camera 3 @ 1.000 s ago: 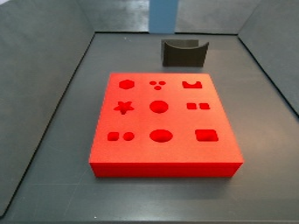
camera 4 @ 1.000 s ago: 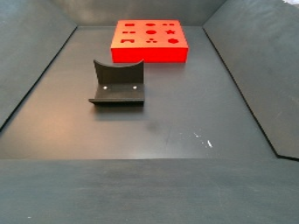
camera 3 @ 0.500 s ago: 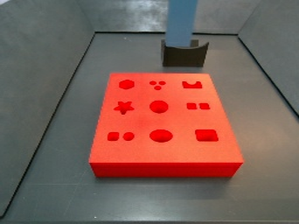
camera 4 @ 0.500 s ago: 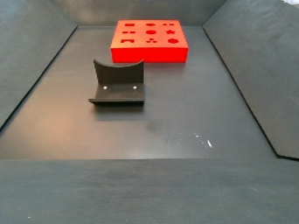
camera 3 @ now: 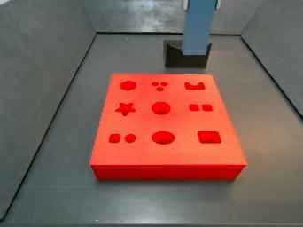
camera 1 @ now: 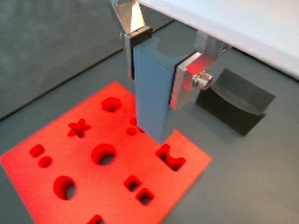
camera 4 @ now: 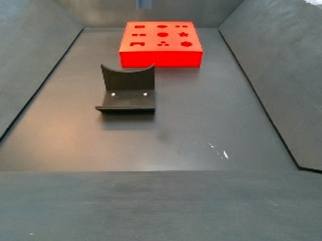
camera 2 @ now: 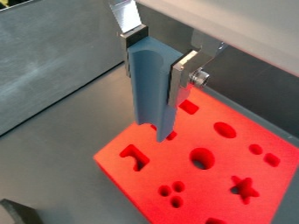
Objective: Insert the arch object.
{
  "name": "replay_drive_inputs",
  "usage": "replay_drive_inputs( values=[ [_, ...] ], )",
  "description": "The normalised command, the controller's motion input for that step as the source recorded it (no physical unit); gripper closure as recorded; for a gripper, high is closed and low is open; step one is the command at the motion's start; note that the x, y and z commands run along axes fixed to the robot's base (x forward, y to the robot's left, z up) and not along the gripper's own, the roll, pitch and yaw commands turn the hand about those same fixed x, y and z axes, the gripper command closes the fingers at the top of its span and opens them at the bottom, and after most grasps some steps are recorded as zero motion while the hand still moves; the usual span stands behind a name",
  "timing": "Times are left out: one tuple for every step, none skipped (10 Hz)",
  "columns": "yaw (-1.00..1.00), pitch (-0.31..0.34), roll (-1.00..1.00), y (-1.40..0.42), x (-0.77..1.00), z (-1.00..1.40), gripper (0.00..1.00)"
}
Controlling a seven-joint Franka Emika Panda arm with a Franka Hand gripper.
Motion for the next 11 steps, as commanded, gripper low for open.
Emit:
replay_drive_inputs(
  values=[
    [0.00,-0.051,0.09,0.20,1.00,-0.20,1.00],
    [0.00,-0.023,0.11,0.17,1.00,-0.25,1.00],
    [0.00,-0.036,0.14,0.07,1.00,-0.25,1.00],
    [0.00,-0.014,0.15,0.02,1.00,-0.31,1.00],
    [0.00,0.000,0.16,0.00,0.82,-0.23,1.00],
    [0.00,0.056,0.00,0.00,0.22,0.00,1.00],
    [0.00,0.009,0.00,0.00,0.00,0.00,1.00],
    [0.03,0.000,0.10,0.00,0.00,-0.32,1.00],
    [0.03,-0.090,0.20,0.00,-0.02,-0.66,1.00],
    [0.02,-0.086,0.29,0.00,-0.11,-0.64,1.00],
    [0.02,-0.004,0.26,-0.05,-0.06,-0.47,1.00]
  ],
)
